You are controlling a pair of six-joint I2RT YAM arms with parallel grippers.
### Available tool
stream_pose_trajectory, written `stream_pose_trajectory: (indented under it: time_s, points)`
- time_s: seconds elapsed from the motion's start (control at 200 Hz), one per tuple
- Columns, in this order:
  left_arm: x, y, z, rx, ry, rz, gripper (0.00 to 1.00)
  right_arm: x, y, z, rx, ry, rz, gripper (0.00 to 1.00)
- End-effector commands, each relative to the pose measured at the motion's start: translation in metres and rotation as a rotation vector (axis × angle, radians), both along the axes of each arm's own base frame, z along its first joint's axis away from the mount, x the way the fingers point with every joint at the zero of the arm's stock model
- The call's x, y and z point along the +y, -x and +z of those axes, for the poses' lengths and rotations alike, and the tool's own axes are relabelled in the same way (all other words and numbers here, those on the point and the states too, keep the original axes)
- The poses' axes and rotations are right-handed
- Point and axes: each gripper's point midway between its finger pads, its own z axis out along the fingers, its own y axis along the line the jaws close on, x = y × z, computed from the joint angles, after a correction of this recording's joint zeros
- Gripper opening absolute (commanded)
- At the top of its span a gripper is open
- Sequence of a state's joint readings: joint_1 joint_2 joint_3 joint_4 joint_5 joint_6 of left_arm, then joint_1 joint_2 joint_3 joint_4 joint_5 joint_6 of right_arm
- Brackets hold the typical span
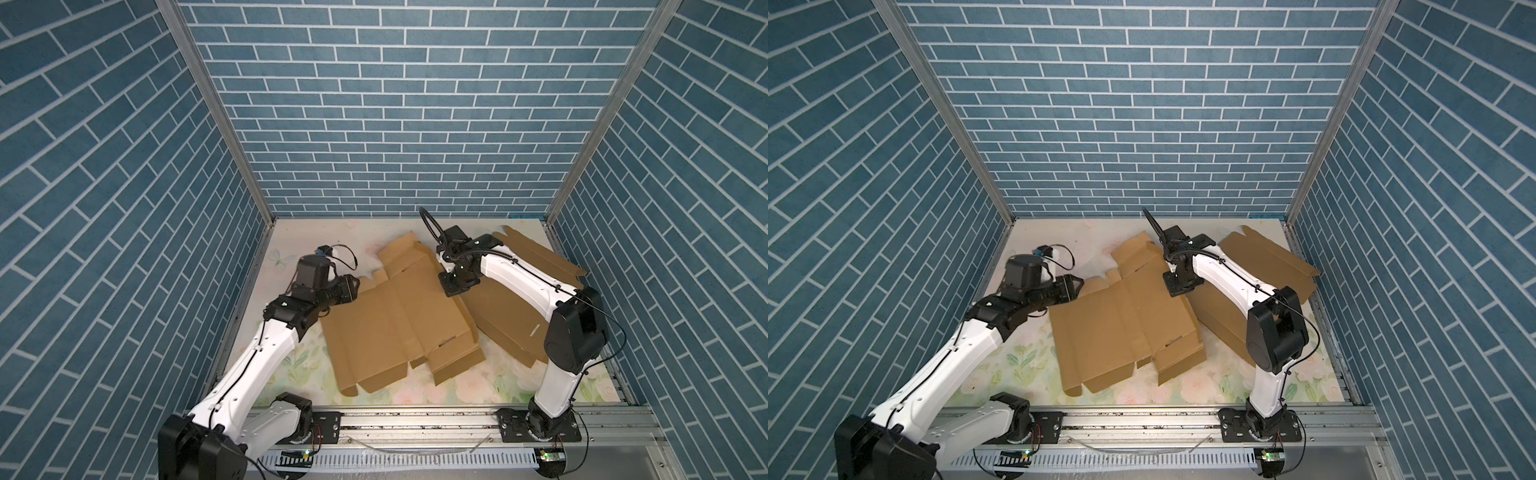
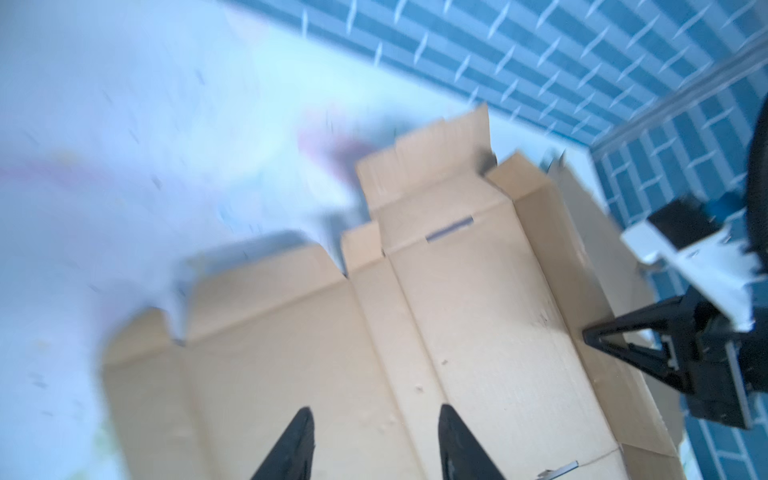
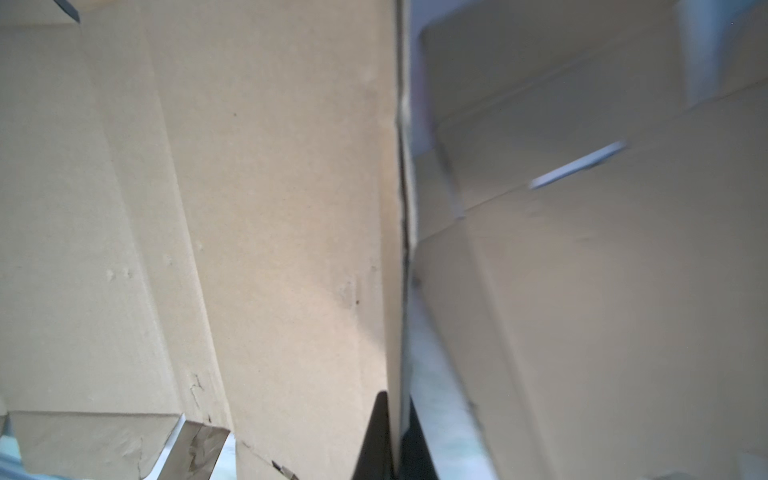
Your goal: Fold the paper box
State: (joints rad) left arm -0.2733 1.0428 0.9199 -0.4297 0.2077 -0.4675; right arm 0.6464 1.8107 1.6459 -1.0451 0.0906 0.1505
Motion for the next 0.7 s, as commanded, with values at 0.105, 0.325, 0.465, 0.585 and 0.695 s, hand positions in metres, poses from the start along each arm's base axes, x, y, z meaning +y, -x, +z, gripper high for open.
stream_pose_trajectory:
  time_s: [0.105,0.325,0.465,0.585,0.695]
  points:
    - [0.016,0.007,0.006,0.068,-0.017,0.004,0.52,-0.012,-0.036,0.063,-0.276,0.446,0.362,0.0]
    - [0.026,0.008,0.024,0.049,0.065,0.033,0.57,0.038,-0.064,0.1,-0.557,0.619,0.563,0.0]
    - [0.03,0.008,0.021,0.044,0.116,0.04,0.63,0.068,-0.056,0.084,-0.631,0.611,0.598,0.0]
    - [0.026,0.006,0.017,0.044,0.133,0.025,0.66,0.082,-0.049,0.06,-0.687,0.611,0.616,0.0]
    - [0.025,-0.002,0.015,0.044,0.144,0.028,0.68,0.087,-0.046,0.056,-0.754,0.614,0.59,0.0]
